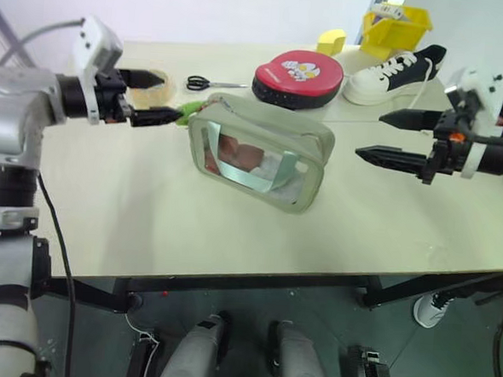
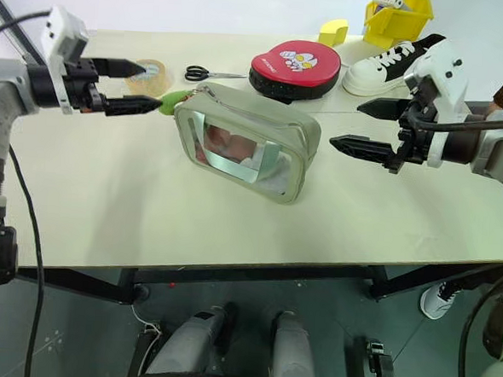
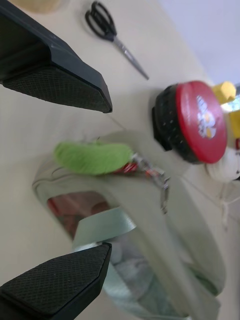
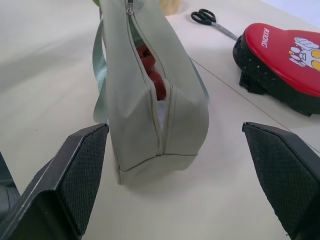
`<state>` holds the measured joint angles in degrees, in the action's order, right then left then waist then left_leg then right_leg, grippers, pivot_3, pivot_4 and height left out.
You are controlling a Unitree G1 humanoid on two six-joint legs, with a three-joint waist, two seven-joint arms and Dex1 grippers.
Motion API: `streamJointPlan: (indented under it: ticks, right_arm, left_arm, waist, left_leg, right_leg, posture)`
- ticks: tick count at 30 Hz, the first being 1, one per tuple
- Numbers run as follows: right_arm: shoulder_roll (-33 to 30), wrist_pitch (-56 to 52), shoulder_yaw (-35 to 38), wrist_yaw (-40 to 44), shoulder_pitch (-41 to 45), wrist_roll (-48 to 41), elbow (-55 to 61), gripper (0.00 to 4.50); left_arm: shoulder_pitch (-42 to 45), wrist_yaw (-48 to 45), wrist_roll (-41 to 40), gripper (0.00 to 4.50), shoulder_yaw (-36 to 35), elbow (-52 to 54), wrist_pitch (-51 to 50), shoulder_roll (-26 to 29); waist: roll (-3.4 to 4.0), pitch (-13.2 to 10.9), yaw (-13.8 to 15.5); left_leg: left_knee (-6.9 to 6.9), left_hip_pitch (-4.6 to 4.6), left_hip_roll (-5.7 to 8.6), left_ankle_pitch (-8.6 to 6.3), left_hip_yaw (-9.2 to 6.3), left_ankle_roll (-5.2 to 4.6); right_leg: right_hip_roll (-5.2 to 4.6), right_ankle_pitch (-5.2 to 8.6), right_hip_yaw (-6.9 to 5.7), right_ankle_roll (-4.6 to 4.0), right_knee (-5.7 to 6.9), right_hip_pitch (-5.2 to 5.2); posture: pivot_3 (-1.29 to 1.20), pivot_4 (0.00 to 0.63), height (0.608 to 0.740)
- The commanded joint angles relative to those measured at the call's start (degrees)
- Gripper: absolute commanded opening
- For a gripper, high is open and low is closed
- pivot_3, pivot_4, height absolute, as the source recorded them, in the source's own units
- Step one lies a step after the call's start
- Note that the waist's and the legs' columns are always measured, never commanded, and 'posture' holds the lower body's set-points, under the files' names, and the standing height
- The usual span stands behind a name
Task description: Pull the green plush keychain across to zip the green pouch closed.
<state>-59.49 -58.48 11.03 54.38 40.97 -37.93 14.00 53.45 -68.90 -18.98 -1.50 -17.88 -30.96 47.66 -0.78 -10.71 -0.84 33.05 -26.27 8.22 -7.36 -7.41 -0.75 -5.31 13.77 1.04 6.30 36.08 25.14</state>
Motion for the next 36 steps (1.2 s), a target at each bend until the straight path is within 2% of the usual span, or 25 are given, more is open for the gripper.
streamJointPlan:
  ticks: [1,5,12,19,25,30,36]
  right_arm:
    - [-1.5,0.0,2.5,0.0,0.6,-1.6,2.6,4.46]
    - [0.5,-0.5,1.5,-3.0,3.4,-1.7,1.7,4.46]
    - [3.4,-0.3,-3.9,-3.5,9.4,-1.2,0.0,4.46]
    - [13.0,1.2,-15.0,-4.7,20.7,3.9,-5.7,4.46]
    - [21.4,3.0,-21.5,-4.6,23.4,7.5,-8.5,4.46]
    - [21.4,14.6,-32.6,1.2,21.6,18.4,-13.4,4.46]
    - [22.2,29.6,-37.1,4.3,23.0,29.9,-24.0,4.46]
  left_arm:
    - [1.8,-0.9,-1.2,4.44,-1.2,2.0,-0.6,1.0]
    - [2.5,-1.4,-1.0,4.44,-0.5,1.6,-1.8,1.0]
    - [-0.1,-3.1,-1.5,4.44,-0.2,8.9,-2.4,3.2]
    - [-1.6,-3.2,-11.8,4.44,-4.0,23.1,-12.5,4.3]
    - [-4.1,-2.3,-11.7,4.44,-4.2,24.2,-11.7,6.6]
    - [-6.5,-0.3,-13.8,4.44,-6.0,26.8,-13.0,7.4]
    - [-9.0,2.2,-14.9,4.44,-7.0,29.1,-13.8,7.7]
  waist:
    - [0.00,0.0,0.0]
    - [0.00,0.0,0.1]
    - [0.02,0.0,-0.3]
    - [0.03,0.0,-0.5]
    - [0.03,0.0,-0.3]
    - [0.02,0.0,-0.1]
    - [0.01,0.0,-0.3]
  left_leg:
    - [0.04,-0.11,0.00,0.01,0.00,0.00]
    - [0.10,-0.14,0.01,0.01,0.03,0.00]
    - [0.07,-0.12,0.01,0.01,0.06,0.00]
    - [0.11,-0.12,0.00,0.03,0.07,0.03]
    - [0.09,-0.07,0.00,0.10,0.06,0.09]
    - [0.15,-0.05,0.00,0.14,0.04,0.17]
    - [0.15,0.19,-0.03,0.18,0.07,0.24]
  right_leg:
    - [0.01,-0.01,-0.01,0.00,0.02,0.11]
    - [0.00,-0.10,0.00,0.14,0.03,0.12]
    - [0.01,-0.11,0.05,0.11,0.03,0.15]
    - [0.04,-0.13,0.06,0.13,0.11,0.17]
    - [0.11,-0.17,0.07,0.18,0.20,0.17]
    - [0.17,-0.22,0.04,0.14,0.24,0.15]
    - [0.26,-0.30,0.05,0.14,0.24,-0.04]
  posture:
    - [0.00,0.150,0.740]
    - [0.00,0.150,0.740]
    - [0.00,0.150,0.740]
    - [0.00,0.150,0.740]
    - [0.00,0.150,0.740]
    - [0.00,0.150,0.740]
    - [0.00,0.150,0.740]
